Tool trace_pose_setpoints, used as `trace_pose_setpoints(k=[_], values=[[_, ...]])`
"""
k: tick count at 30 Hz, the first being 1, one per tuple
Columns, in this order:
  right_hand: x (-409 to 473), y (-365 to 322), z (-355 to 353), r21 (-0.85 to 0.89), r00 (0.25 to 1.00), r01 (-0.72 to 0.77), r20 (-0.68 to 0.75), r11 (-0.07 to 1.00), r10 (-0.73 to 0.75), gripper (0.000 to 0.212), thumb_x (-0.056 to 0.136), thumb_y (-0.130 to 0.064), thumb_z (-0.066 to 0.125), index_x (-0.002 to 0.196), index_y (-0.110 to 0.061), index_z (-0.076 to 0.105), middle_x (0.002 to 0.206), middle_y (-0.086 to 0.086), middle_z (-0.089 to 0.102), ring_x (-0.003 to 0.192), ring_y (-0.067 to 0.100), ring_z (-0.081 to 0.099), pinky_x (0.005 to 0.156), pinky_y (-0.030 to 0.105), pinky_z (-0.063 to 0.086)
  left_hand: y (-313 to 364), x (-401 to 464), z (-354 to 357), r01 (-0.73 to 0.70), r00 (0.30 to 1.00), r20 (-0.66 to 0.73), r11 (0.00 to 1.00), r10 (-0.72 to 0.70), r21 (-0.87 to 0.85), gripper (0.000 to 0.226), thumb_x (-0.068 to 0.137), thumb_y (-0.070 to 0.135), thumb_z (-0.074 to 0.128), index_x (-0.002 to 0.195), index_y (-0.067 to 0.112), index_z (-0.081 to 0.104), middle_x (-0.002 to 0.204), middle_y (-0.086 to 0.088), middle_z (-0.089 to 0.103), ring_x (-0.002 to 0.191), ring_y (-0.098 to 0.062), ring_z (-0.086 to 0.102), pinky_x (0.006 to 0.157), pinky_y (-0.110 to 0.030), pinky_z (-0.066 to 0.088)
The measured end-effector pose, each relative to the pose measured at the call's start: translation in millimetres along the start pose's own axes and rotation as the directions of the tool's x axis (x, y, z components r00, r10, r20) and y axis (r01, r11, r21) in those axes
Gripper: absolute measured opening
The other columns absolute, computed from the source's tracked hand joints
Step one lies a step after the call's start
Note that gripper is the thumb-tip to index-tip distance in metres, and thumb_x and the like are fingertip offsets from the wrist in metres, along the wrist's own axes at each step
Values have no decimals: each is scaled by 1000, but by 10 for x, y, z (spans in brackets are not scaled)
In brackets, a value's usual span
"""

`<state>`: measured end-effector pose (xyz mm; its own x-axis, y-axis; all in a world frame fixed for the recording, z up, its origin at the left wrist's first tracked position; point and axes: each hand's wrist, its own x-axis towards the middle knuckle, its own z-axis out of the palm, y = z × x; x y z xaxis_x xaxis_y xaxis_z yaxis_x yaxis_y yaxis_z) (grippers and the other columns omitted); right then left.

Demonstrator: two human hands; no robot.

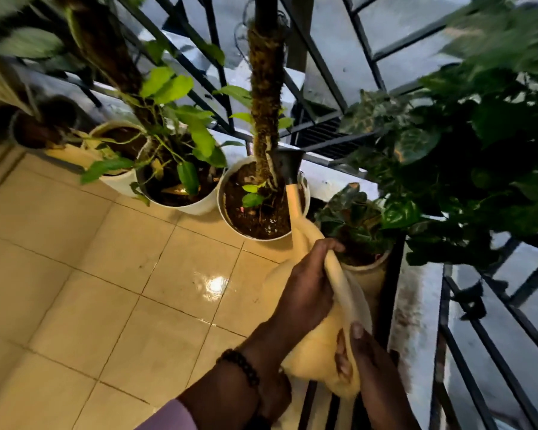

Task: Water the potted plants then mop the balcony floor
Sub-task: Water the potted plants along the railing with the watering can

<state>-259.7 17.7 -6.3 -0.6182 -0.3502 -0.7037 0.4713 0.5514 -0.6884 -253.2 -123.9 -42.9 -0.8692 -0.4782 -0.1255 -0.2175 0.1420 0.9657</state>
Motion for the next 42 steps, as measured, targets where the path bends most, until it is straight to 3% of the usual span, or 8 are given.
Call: trace_pose_setpoints(k=[3,7,10,16,21,26,32,42], values=[[60,-150,79,-60,993,108,-50,992,-111,43,77,-64,42,68,-26,60,52,3,53,45,13,48,45,23,39,-44,100,-168,80,997,-23,995,-79,54,53,91,-1,54,136,25,47,105,-13,67,92,-31,65,80,-45,56],[81,-447,124,-215,959,266,-37,940,-280,40,77,-62,45,112,-47,56,71,-2,67,53,6,57,49,22,43,0,182,-345,164,986,-51,984,-161,74,66,94,8,62,152,24,36,129,-10,62,113,-26,63,93,-39,53],[88,-691,161,-330,922,382,71,863,-381,48,84,-52,43,131,-60,39,93,-10,68,63,-3,60,57,14,44,-78,245,-336,250,968,-53,966,-247,69,73,98,12,54,159,29,15,125,-20,65,105,-33,66,80,-37,52],[305,-1038,227,-631,839,488,150,602,-523,44,93,-42,43,137,-42,45,76,-20,59,72,-27,51,58,-3,37,-217,438,-274,396,915,-41,913,-401,-96,64,102,17,48,155,28,15,120,-24,66,104,-38,66,87,-46,54],[458,-1278,192,-782,829,487,274,389,-488,41,95,-42,42,136,-48,43,71,-15,61,63,-11,53,55,12,43,-202,468,-239,372,907,-73,870,-415,-323,62,92,31,53,146,22,22,112,-28,66,100,-42,67,84,-55,56],[487,-1380,167,-816,839,472,299,333,-455,42,94,-44,43,134,-57,38,56,-10,53,56,0,53,54,27,45,-202,511,-209,325,909,-81,819,-408,-473,58,92,38,51,142,23,26,100,-18,63,96,-39,66,84,-62,53],[482,-1450,132,-816,819,471,265,334,-509,41,92,-43,44,132,-54,43,52,-13,50,54,-1,52,52,27,43,-163,652,-178,272,927,-116,854,-356,-444,55,94,40,53,142,23,29,99,-19,63,88,-25,62,74,-44,51],[516,-1439,140,-833,860,425,251,354,-444,41,95,-41,44,135,-49,43,93,-2,72,79,9,65,69,34,54,-192,577,-184,329,929,-17,848,-369,-416,49,100,15,52,142,14,26,116,-27,62,102,-33,63,87,-52,53]])
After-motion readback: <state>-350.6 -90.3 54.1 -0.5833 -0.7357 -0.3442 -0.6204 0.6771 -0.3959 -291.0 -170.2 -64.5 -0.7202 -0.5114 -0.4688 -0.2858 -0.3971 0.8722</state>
